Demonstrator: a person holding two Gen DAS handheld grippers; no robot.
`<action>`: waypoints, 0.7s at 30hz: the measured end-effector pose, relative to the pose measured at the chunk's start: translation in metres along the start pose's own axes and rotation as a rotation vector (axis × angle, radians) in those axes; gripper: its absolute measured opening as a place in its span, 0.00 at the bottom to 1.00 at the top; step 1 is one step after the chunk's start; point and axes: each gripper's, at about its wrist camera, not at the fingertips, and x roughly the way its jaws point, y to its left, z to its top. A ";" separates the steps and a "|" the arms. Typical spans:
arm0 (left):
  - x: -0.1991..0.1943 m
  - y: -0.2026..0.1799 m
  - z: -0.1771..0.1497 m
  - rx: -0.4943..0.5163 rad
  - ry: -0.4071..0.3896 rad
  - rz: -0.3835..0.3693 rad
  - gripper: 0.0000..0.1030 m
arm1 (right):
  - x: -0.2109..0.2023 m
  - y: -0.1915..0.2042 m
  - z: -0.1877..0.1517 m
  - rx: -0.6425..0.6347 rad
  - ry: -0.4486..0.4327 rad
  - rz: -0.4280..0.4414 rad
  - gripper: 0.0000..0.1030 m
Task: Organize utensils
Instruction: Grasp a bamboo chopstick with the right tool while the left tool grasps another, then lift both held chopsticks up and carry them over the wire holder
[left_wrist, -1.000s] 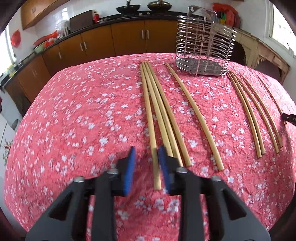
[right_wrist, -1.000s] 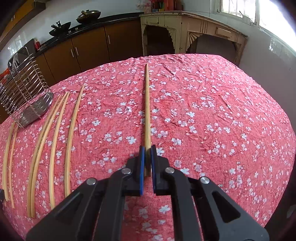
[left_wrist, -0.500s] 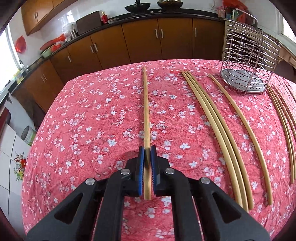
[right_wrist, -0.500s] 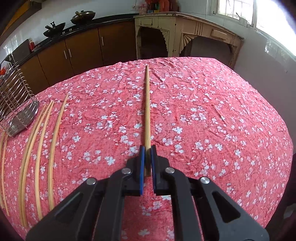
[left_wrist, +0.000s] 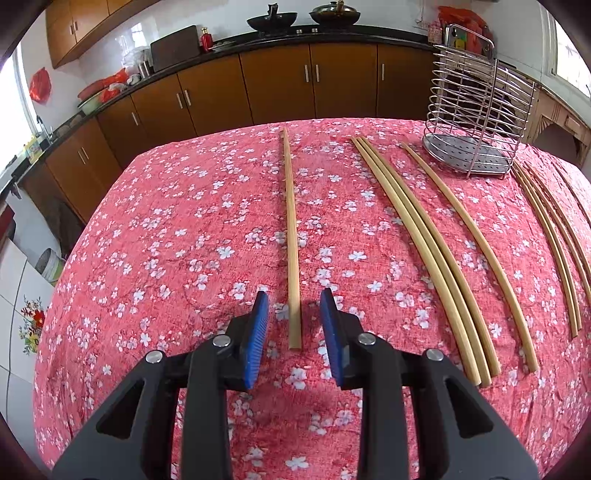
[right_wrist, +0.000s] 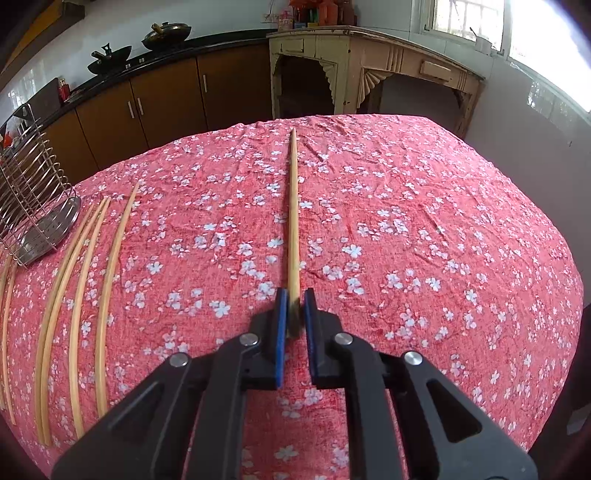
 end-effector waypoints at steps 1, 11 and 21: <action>0.000 0.000 0.000 -0.001 0.000 0.002 0.29 | 0.000 0.000 0.000 -0.001 0.001 -0.001 0.11; -0.006 -0.002 -0.005 0.011 0.005 -0.004 0.07 | -0.008 -0.004 -0.001 0.002 -0.014 0.039 0.08; -0.074 0.015 0.004 0.004 -0.204 -0.005 0.07 | -0.093 -0.006 0.005 -0.050 -0.263 0.061 0.08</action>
